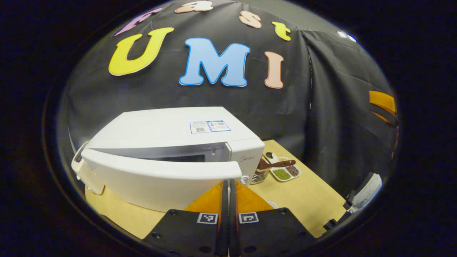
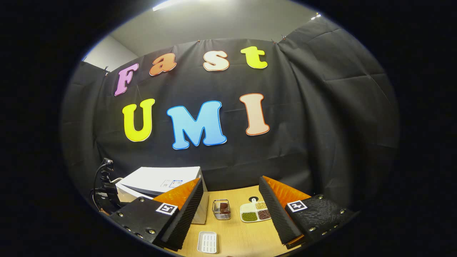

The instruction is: Open the microwave oven with the left hand, put the food in, and close the microwave oven.

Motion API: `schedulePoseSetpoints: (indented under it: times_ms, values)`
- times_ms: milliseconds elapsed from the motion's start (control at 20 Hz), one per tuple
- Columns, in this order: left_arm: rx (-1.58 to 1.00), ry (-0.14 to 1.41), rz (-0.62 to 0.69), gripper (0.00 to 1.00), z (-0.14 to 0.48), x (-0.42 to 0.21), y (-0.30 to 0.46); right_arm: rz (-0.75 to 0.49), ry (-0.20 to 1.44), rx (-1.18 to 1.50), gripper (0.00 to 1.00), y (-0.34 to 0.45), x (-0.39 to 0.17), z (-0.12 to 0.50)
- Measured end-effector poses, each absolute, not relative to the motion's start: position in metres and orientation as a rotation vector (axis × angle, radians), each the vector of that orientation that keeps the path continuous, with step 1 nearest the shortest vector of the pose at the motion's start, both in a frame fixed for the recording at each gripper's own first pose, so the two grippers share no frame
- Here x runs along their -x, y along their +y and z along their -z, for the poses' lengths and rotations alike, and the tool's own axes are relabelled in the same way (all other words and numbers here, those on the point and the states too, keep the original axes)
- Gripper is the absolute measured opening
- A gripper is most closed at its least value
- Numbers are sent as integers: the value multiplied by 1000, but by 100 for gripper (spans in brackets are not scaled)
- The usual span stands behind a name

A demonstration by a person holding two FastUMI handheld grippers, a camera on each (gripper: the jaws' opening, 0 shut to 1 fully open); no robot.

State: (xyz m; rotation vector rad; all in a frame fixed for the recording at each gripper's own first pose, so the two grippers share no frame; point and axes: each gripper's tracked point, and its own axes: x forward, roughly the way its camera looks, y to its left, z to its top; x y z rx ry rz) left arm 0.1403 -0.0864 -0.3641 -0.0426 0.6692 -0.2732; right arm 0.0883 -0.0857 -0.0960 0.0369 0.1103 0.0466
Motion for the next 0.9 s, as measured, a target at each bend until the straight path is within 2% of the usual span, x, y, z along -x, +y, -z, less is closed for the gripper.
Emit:
schedulePoseSetpoints:
  times_ms: [900]
  values:
    - [106,646,229,7,373,-180,-89,-72,119,10,95,-76,-100,97]
